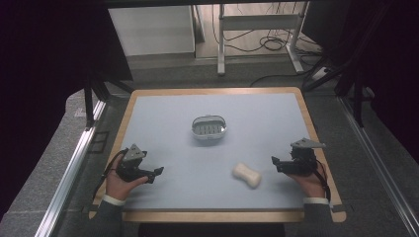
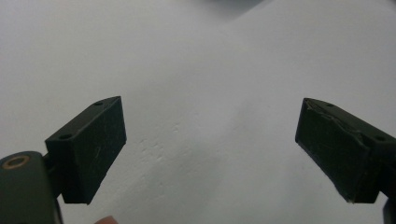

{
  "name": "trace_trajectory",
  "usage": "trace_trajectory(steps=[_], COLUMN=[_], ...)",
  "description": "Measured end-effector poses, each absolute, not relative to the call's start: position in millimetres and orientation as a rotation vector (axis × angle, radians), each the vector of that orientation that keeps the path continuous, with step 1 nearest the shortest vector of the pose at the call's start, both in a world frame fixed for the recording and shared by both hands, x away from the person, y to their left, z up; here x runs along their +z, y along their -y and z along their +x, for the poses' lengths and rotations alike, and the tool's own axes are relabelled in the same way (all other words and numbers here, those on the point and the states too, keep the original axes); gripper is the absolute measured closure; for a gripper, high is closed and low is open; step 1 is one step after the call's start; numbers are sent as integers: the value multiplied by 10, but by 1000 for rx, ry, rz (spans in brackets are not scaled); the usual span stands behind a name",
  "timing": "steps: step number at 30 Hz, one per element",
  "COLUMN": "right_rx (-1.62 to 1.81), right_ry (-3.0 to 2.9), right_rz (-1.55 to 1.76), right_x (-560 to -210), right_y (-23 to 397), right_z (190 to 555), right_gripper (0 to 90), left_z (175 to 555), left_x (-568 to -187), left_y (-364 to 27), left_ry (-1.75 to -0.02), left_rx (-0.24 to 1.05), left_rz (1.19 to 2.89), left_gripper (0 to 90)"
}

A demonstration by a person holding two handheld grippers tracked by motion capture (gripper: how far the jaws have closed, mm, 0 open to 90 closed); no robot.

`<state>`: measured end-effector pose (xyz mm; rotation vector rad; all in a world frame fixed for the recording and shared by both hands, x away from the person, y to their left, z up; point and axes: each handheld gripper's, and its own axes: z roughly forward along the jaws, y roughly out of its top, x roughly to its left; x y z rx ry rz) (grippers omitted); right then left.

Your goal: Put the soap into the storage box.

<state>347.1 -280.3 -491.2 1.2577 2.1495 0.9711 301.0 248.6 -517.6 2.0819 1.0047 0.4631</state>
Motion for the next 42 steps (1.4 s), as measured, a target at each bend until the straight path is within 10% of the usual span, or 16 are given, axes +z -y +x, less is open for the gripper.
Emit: trace_trajectory(steps=[42], right_rx=[985], right_ry=[-2395], right_rz=[1068], right_x=[-4656], right_y=[2339], right_z=[3305], right_gripper=[199], left_z=[3033], left_x=[-5210], left_y=[-2450], left_ry=[-995], left_rx=[449], left_rz=[2123], left_gripper=[90])
